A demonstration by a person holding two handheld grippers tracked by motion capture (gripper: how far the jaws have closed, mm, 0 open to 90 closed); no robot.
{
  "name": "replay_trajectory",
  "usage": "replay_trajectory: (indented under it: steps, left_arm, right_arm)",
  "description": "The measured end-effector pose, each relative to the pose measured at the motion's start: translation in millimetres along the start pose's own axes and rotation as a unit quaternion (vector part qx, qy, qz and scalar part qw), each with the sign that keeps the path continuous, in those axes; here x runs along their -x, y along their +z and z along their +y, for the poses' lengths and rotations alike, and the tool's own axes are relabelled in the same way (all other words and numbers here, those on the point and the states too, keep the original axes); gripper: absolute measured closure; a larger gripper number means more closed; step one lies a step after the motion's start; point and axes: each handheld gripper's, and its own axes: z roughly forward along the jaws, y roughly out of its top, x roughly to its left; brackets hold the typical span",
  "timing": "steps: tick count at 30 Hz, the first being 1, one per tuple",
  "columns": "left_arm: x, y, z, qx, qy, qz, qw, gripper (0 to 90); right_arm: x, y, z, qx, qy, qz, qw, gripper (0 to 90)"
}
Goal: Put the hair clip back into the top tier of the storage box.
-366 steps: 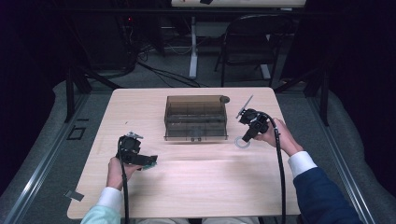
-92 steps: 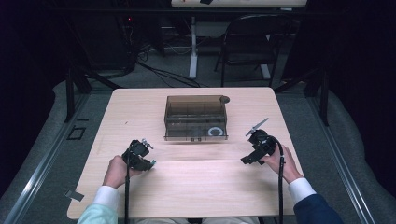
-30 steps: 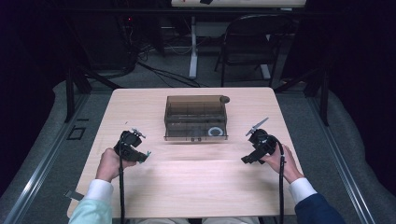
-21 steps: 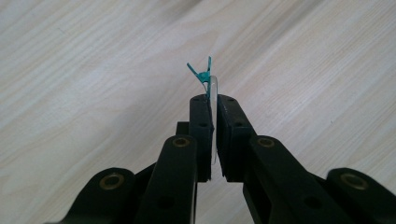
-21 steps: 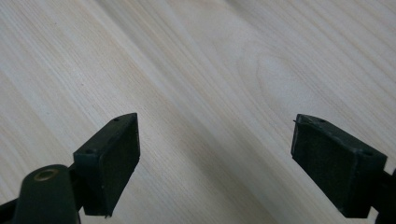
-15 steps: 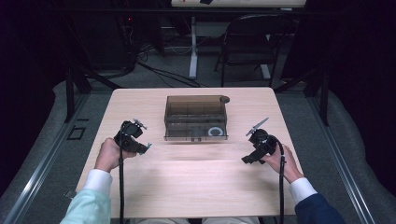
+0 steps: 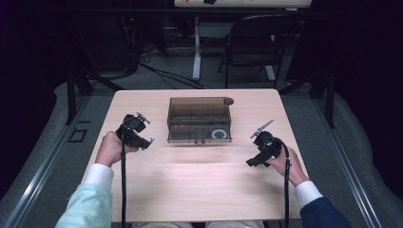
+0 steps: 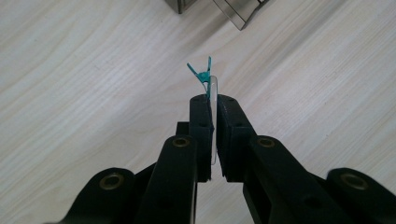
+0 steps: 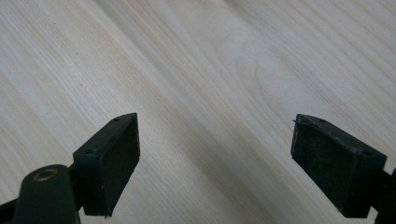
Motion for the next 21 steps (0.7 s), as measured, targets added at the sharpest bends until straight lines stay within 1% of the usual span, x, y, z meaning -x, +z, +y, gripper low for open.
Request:
replay_trajectory:
  steps: [2, 3, 4, 8, 10, 15, 18, 21]
  left_arm:
    - [-0.6, -2.9, 3.0, 0.001, 0.002, 0.003, 1.0000, 85.5]
    - [-0.8, -4.2, 4.5, 0.001, 0.003, 0.005, 1.0000, 85.5]
    - [-1.1, -5.4, 6.0, 0.002, 0.004, 0.005, 1.0000, 85.5]
    - [-2.2, -9.0, 11.7, 0.000, 0.008, 0.009, 0.9999, 85.5]
    - [-3.2, -10.0, 14.2, 0.002, 0.008, 0.007, 0.9999, 85.5]
    - [-6.1, -14.2, 20.7, 0.003, 0.010, 0.011, 0.9999, 85.5]
    - [-7.0, -17.8, 25.2, 0.002, 0.013, 0.014, 0.9998, 85.4]
    - [-6.8, -21.2, 30.8, 0.003, 0.019, 0.018, 0.9996, 85.4]
  right_arm:
    - [-0.2, 0.1, -0.1, 0.003, 0.002, 0.005, 1.0000, 15.4]
    - [-0.2, 0.5, -0.2, 0.005, 0.002, 0.005, 1.0000, 15.3]
    - [0.1, 0.0, -0.1, 0.000, 0.000, 0.000, 1.0000, 15.3]
    - [0.1, -0.2, 0.0, -0.001, -0.001, 0.000, 1.0000, 15.4]
    - [0.2, -0.1, -0.1, -0.001, -0.001, 0.000, 1.0000, 15.4]
    - [0.2, 0.2, -0.3, 0.000, 0.000, 0.003, 1.0000, 15.4]
    - [0.3, 0.1, -0.2, -0.001, -0.002, 0.000, 1.0000, 15.4]
    - [0.1, 0.5, -0.4, 0.002, 0.002, 0.002, 1.0000, 15.4]
